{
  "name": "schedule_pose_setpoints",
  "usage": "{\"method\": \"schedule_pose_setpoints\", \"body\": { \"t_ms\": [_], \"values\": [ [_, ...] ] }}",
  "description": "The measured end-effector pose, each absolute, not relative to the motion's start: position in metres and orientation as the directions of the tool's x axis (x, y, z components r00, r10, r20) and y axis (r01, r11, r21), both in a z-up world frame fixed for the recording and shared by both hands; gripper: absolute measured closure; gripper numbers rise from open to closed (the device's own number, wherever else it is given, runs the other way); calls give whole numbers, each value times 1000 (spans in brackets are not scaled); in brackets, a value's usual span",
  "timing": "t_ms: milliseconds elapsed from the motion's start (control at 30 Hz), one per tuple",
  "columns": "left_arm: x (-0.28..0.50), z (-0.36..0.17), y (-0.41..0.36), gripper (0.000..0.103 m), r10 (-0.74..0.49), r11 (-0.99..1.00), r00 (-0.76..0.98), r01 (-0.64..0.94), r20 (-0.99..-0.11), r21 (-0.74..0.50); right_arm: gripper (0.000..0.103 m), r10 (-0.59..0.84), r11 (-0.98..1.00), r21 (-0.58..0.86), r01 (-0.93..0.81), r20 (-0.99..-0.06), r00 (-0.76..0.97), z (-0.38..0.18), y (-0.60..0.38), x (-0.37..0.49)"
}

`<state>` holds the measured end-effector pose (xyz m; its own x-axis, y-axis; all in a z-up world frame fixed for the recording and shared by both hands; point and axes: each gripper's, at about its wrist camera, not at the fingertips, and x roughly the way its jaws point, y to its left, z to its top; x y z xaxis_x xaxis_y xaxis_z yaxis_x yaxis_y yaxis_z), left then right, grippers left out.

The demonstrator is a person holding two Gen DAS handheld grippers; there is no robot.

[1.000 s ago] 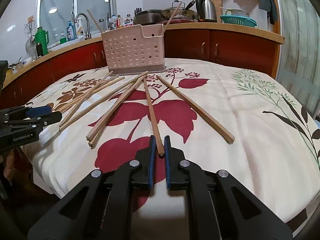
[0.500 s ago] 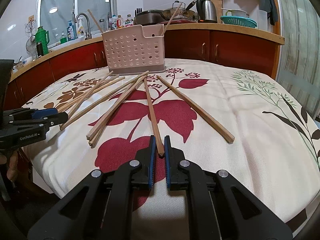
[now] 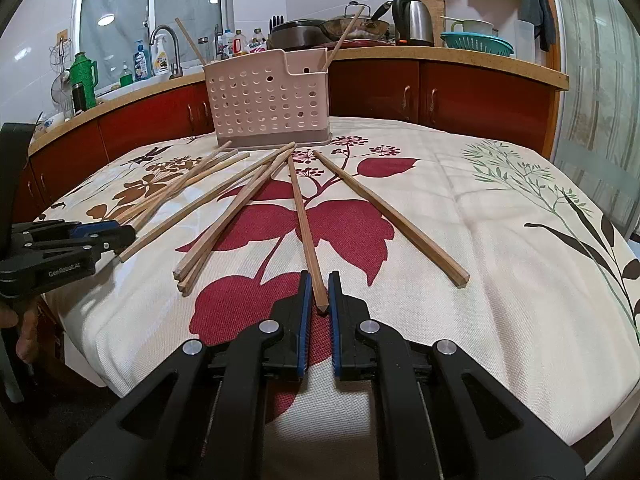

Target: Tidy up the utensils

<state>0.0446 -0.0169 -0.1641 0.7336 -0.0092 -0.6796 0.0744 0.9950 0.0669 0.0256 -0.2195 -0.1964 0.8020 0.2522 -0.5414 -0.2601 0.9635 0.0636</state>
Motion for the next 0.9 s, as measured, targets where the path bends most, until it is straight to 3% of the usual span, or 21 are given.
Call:
{"method": "schedule_pose_setpoints", "body": {
  "t_ms": [500, 900],
  "values": [
    [43, -165, -21, 94, -6, 991, 741, 94, -672, 96, 94, 251, 964, 62, -260, -542, 802, -196, -219, 26],
    [37, -164, -19, 96, -12, 989, 742, 109, -671, 104, 95, 248, 965, 60, -256, -529, 811, -192, -221, 24]
  ]
}}
